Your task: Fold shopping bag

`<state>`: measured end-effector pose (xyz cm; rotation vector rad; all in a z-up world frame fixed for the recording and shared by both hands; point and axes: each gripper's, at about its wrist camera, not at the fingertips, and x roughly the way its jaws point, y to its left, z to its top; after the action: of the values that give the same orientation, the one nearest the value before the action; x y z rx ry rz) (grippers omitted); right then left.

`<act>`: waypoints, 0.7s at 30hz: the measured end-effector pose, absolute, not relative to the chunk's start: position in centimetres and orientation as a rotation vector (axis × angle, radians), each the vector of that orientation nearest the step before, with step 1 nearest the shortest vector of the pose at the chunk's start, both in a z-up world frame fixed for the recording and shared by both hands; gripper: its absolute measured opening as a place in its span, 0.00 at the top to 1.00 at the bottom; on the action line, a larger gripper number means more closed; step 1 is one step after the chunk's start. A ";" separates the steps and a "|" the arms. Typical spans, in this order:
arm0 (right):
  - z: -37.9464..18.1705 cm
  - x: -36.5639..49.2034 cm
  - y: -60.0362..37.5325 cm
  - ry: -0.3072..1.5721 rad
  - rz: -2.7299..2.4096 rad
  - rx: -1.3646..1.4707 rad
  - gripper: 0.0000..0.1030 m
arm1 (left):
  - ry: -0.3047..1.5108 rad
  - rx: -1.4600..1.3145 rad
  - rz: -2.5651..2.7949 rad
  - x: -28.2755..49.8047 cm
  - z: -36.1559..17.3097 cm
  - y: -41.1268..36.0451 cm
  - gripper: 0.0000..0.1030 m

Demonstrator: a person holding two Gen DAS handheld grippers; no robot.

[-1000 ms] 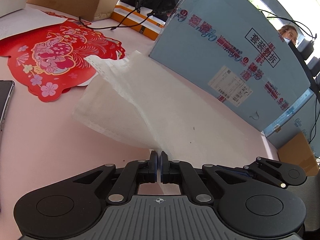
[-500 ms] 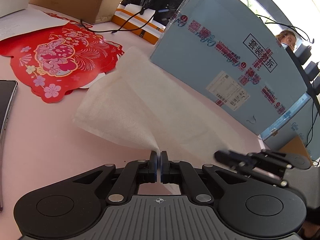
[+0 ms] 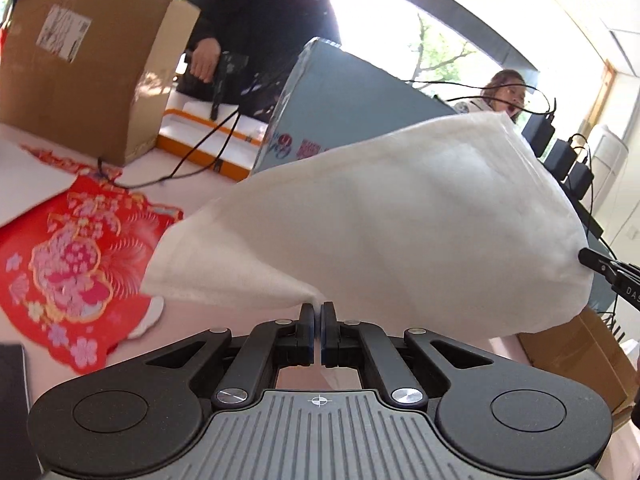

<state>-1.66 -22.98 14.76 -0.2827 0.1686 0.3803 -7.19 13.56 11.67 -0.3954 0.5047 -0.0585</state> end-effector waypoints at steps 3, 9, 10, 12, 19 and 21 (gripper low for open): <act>16.4 -2.3 -26.7 0.170 0.304 -0.212 0.96 | 0.510 -0.348 -0.115 -6.4 13.7 13.9 0.98; 18.0 -3.9 -31.8 0.206 0.265 -0.138 0.96 | 0.523 -0.279 -0.203 -5.4 17.2 14.9 0.98; 17.6 -4.0 -32.3 0.224 0.292 -0.143 0.94 | 0.532 -0.271 -0.209 -5.3 17.1 14.8 0.98; 16.6 -4.1 -32.7 0.279 0.366 -0.124 0.84 | 0.558 -0.274 -0.217 -5.1 16.2 14.4 0.98; 7.8 -2.6 -26.0 0.524 0.673 -0.103 0.18 | 0.623 -0.353 -0.216 -5.2 12.1 13.0 0.98; 5.6 -3.0 -22.4 0.537 0.714 -0.209 0.18 | 0.633 -0.374 -0.214 -5.2 11.5 12.8 0.98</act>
<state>-3.03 -22.42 5.63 -0.2086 0.5368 0.7141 -5.15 12.76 11.49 -0.3743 0.6328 -0.2141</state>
